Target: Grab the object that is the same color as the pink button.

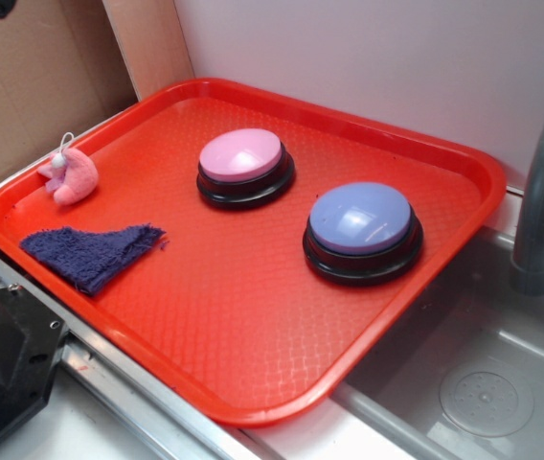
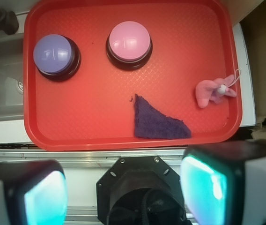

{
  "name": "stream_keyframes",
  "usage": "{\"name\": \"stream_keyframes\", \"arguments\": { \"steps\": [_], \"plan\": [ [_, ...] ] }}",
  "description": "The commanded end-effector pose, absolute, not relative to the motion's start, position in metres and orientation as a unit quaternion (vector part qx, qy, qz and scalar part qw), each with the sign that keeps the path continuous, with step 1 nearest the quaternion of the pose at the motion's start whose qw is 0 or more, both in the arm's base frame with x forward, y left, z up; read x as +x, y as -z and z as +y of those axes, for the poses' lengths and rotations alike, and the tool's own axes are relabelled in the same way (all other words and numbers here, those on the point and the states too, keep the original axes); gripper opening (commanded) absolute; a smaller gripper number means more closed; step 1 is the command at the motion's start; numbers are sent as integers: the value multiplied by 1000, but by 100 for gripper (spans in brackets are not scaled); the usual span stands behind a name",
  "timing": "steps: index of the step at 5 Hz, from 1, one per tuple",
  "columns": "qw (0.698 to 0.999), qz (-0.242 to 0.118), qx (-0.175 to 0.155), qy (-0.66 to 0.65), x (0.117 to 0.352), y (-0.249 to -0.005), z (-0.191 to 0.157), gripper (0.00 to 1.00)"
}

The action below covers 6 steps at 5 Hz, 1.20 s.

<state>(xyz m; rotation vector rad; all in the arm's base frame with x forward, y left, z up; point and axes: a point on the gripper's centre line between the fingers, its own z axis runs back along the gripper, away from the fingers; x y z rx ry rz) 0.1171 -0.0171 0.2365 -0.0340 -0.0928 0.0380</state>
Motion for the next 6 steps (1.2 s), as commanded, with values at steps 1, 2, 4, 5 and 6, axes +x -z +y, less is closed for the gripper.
{"name": "stream_keyframes", "arguments": {
  "steps": [1,2,4,5,6],
  "plan": [
    [999,-46,-17,-19,117,-236,-17,100],
    [995,-46,-11,-89,129,-226,3,100],
    [944,-87,-26,-316,157,-188,61,100],
    [915,-94,-7,-392,166,-167,85,100],
    [885,-88,8,-456,177,-137,108,100]
  ]
}}
